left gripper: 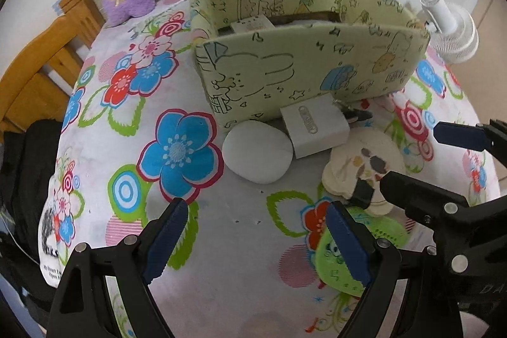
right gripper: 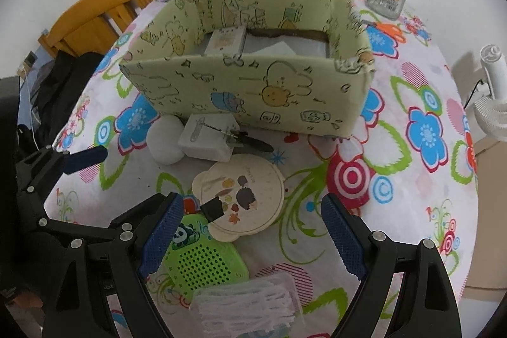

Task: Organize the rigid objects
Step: 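Close the left gripper on the white round puck while the right grasps the round painted lid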

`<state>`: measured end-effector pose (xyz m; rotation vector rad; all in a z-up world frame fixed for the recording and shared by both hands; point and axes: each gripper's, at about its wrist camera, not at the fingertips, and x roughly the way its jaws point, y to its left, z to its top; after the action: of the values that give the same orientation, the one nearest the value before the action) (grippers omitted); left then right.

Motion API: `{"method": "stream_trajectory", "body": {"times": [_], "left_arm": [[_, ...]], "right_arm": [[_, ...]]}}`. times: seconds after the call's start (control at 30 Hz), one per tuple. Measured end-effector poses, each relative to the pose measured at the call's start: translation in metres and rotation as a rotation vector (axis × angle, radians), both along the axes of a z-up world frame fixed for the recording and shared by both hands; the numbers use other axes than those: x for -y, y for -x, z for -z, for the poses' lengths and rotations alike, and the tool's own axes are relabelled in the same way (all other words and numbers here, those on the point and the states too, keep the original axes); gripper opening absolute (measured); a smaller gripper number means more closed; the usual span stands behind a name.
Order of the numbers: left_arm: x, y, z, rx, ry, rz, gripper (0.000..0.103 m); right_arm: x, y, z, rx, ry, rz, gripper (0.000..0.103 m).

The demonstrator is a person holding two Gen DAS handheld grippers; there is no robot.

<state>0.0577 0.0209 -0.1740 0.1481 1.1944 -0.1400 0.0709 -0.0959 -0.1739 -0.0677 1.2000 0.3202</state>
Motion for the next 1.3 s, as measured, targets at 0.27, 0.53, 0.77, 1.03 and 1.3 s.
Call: {"method": "stream_trajectory", "body": {"times": [0.27,0.53,0.77,1.03,1.3], "left_arm": [[-0.009,-0.008,0.017,-0.035,-0.024,0.033,0.090],[-0.019,-0.014,0.028,-0.052,-0.035,0.067,0.090],[-0.031,-0.022,0.032,-0.056,-0.022,0.083,0.090],[-0.034,-0.028,0.032,-0.049,-0.038,0.150,0.090],[-0.030,-0.030,0.032,-0.063,-0.023,0.185,0.090]], "right_arm": [[-0.008,-0.010,0.023,-0.071,-0.018,0.010,0.090],[-0.015,-0.019,0.040,-0.098,0.002,0.007,0.095],[-0.014,-0.024,0.046,-0.097,-0.004,0.039,0.098],[-0.022,-0.025,0.052,-0.072,0.014,0.038,0.099],[-0.045,-0.015,0.056,-0.031,0.113,0.067,0.086]]}}
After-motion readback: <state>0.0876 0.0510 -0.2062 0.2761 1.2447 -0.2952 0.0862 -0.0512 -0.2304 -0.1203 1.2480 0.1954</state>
